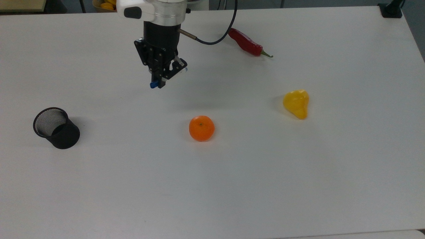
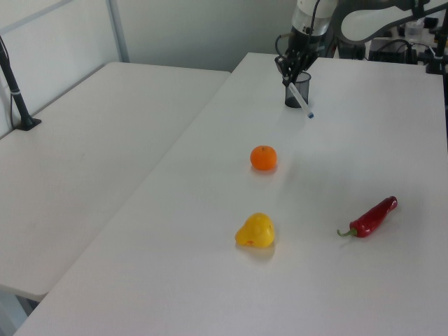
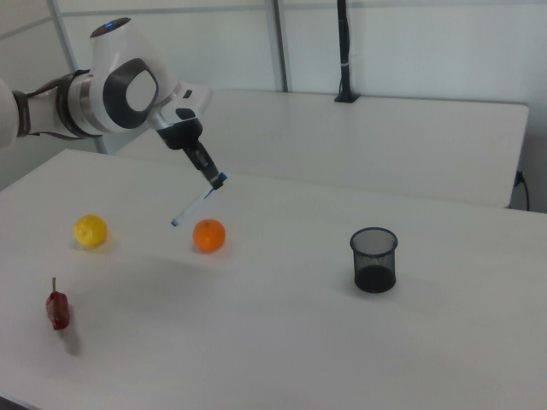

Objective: Take marker pen
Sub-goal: 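Carry the marker beside the orange and lower it to the table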

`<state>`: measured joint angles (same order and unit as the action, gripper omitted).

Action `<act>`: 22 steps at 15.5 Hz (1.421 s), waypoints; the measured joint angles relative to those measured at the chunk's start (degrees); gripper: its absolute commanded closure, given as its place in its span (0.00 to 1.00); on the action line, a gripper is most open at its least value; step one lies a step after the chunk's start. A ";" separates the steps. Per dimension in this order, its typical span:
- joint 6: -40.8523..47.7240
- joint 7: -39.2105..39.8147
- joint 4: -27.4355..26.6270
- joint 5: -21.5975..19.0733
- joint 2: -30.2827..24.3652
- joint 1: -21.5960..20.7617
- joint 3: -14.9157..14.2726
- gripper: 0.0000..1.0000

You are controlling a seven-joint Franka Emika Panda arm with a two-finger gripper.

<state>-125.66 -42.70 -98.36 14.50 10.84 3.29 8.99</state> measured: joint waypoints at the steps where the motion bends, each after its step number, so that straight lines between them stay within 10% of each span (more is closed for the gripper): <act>1: 1.95 2.97 -0.01 -2.40 -0.01 -0.07 0.54 0.97; 5: 8.20 20.76 -0.28 -11.76 0.17 -0.86 0.98 0.97; 10: 10.00 34.86 -1.79 -12.83 2.36 -2.65 1.07 0.97; 22: 1.63 38.40 -5.87 -12.91 9.59 -5.29 1.11 0.95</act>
<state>-124.03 -4.30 -104.23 1.59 20.43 -2.00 10.10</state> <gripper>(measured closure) 0.833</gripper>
